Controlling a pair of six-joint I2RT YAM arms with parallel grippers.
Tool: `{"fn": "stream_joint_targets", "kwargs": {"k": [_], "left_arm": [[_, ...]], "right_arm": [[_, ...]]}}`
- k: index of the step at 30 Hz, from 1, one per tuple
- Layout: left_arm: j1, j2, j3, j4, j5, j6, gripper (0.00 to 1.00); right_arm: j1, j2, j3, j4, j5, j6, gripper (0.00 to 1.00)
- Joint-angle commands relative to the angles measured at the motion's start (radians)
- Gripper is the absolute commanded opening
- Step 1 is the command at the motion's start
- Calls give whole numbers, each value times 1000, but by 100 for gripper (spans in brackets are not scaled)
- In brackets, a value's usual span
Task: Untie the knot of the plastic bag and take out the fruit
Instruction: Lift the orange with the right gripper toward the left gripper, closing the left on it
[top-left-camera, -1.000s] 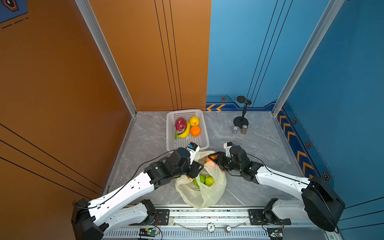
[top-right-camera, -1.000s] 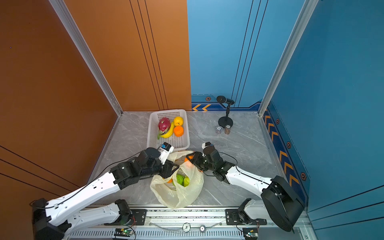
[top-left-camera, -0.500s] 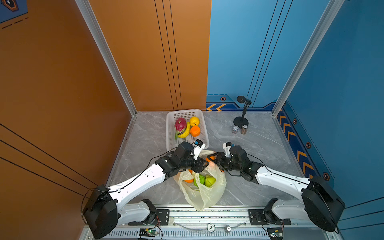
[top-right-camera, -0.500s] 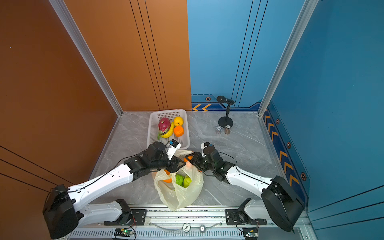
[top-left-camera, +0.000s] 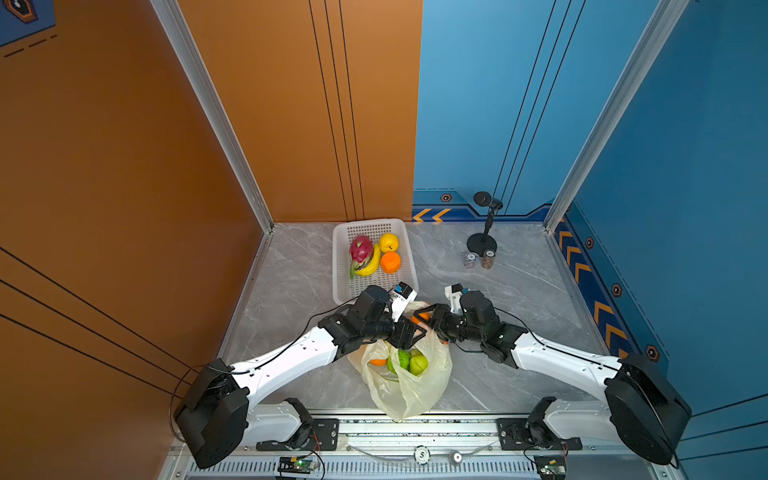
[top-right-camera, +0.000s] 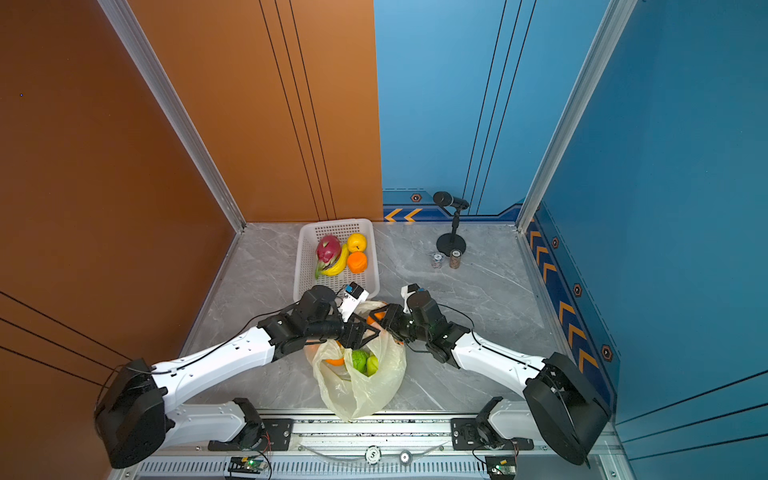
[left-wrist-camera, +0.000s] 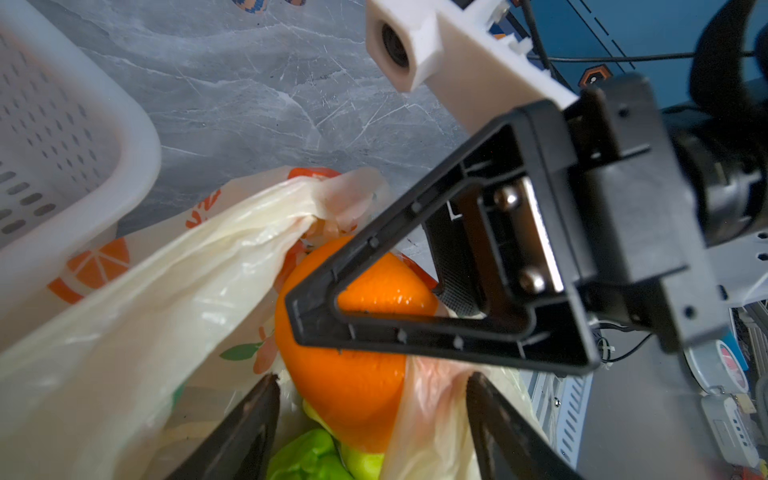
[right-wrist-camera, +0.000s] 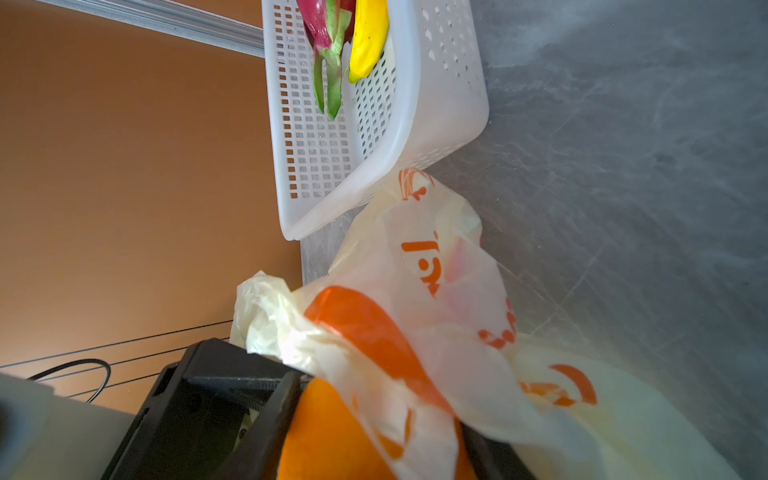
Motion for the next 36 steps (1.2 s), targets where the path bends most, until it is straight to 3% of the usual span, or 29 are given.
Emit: {"fn": "stream_joint_targets", "kwargs": {"k": [1,4,10,14,18,23,30,36], "left_arm": [[16,-102,-27,-19,-5,-2,74],[29,-170,-60,-24,-46,-17,73],[72,-132,-49,-99,-156,-67,44],[72,-61,-27,-130,-134,-57,39],[55,-32,-31,-75,-36,-31,41],[34,-48,-77,8,65,-8,51],[21,-5,-52,65,83,5,58],[-33,35,-35,150,109,25,77]], "right_arm": [[-4,-21,14,-11,7,-7,41],[-4,-14,15,-4,3,-6,41],[-3,-10,23,-4,-6,-5,41],[-3,-20,25,-16,-1,-13,40],[-3,-36,21,-29,9,-17,41],[-3,-37,18,-29,18,-16,41],[-3,-33,23,-26,15,-11,41],[-3,-41,16,-27,17,-9,41]]}}
